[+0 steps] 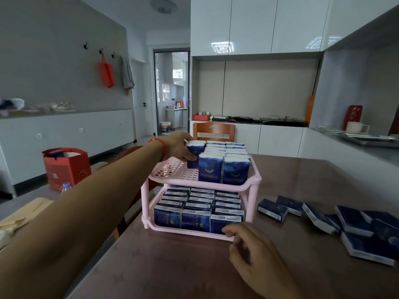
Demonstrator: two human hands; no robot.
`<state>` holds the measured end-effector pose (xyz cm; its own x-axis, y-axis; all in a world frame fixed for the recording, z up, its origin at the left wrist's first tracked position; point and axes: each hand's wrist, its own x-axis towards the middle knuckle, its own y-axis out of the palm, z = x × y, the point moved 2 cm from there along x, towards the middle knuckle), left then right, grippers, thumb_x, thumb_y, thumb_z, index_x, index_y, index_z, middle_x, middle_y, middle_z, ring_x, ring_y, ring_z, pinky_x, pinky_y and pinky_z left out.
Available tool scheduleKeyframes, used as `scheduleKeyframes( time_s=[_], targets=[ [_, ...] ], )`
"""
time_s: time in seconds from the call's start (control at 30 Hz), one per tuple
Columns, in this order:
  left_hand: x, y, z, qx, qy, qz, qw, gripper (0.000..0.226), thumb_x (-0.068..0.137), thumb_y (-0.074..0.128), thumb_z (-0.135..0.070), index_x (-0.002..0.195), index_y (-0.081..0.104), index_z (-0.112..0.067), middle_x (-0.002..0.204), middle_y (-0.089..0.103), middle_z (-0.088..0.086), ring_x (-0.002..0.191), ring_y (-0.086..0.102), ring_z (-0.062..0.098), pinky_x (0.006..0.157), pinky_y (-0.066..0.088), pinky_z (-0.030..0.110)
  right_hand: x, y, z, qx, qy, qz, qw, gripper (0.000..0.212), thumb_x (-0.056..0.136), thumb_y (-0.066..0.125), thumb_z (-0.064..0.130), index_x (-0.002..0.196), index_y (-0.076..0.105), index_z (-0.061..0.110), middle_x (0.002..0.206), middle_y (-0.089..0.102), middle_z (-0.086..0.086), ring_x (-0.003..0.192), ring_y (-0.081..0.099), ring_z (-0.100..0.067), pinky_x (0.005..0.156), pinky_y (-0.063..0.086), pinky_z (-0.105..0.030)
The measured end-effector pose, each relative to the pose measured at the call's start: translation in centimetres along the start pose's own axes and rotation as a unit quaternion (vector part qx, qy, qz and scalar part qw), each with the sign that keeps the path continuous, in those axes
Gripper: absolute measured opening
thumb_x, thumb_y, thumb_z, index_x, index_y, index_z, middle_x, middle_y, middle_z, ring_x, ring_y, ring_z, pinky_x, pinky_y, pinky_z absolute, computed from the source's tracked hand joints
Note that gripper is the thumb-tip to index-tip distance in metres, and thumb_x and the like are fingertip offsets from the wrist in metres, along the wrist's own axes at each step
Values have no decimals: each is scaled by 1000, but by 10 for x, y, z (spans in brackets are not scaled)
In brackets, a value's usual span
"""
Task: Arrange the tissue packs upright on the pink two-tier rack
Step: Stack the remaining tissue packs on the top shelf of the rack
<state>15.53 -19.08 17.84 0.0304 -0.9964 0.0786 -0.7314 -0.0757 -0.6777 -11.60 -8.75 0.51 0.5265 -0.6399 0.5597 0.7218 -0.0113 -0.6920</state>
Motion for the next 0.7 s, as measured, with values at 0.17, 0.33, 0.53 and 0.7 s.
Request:
scheduleKeyframes(
  time_s=[0.17,0.33,0.53,0.7],
  targets=[
    [2,6,5,-48,0,11,999,62,83,67,14,137,47,-7,115,58,10,111,59,32,95,56,45,0,-2,0,-2,-3,-10,1000,33,86,61,19,113,60,37,102,54,31,87,59,2,75,42,-7],
    [-1,7,7,-27,10,6,1000,70,82,71,10,142,43,-13,130,57,15,112,58,29,85,58,36,0,-1,-1,2,3,-8,1000,34,85,62,17,112,59,38,102,55,27,86,60,-4,74,44,-10],
    [-2,5,1,34,11,3,999,88,81,74,7,153,30,-17,140,50,15,112,54,26,73,52,25,1,-1,-3,4,8,-16,1000,33,87,62,17,112,59,38,102,56,27,87,60,-1,75,43,-9],
    [-17,-6,1,100,29,-60,993,83,84,70,3,153,29,-21,143,51,16,127,53,34,101,52,47,1,1,-8,8,14,-31,999,30,86,63,15,110,62,35,99,60,23,86,61,-4,74,46,-12]
  ],
)
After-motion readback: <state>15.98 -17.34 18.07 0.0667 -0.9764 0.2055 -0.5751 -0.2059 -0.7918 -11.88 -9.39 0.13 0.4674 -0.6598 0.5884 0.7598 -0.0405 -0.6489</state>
